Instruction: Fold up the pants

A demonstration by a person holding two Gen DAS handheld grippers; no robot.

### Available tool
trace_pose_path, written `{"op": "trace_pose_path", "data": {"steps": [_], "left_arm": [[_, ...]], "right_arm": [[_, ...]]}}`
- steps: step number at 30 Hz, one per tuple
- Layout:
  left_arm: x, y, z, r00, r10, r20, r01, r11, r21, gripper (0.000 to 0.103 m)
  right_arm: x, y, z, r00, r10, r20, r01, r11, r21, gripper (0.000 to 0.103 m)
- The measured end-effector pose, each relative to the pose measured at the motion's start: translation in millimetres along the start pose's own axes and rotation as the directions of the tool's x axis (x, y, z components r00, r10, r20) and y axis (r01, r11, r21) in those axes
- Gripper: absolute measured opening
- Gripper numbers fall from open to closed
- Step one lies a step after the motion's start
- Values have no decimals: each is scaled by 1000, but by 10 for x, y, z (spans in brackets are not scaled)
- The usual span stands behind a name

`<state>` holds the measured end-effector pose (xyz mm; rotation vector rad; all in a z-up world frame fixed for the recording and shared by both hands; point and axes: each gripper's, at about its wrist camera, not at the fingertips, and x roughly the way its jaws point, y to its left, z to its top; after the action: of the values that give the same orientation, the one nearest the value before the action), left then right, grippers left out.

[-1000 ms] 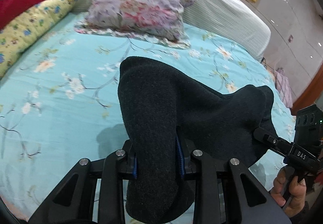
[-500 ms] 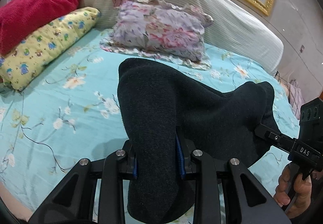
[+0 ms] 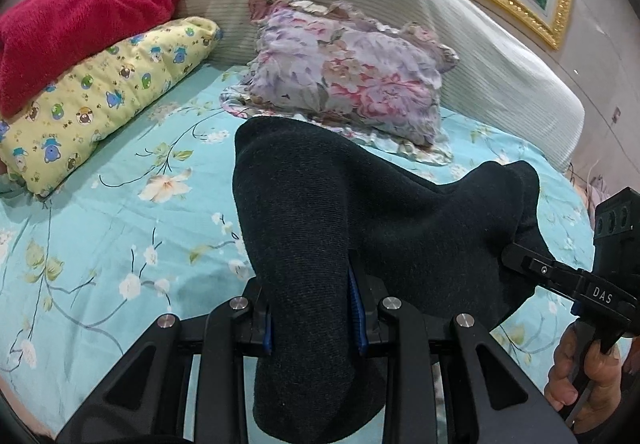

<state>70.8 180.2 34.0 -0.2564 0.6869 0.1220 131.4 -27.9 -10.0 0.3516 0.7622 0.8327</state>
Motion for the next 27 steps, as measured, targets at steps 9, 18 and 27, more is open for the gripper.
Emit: {"op": "trace_pose_path", "data": {"steps": [9,18,27], "left_arm": [[432,187,186,999,10,-33,-11,1000,-22,29],[648,198,115,997,9,-75,-10,1000,-22,29],[787,288,-16,996,15,-87,-18,999,-34,48]], "right_arm": [[450,-151,209,999,-6,-41,6,1000,6,45],[566,-298,215,995,-19,-93,21,1000,20,45],[638,-512,127,984,-126,-125,129,991,22,58]]}}
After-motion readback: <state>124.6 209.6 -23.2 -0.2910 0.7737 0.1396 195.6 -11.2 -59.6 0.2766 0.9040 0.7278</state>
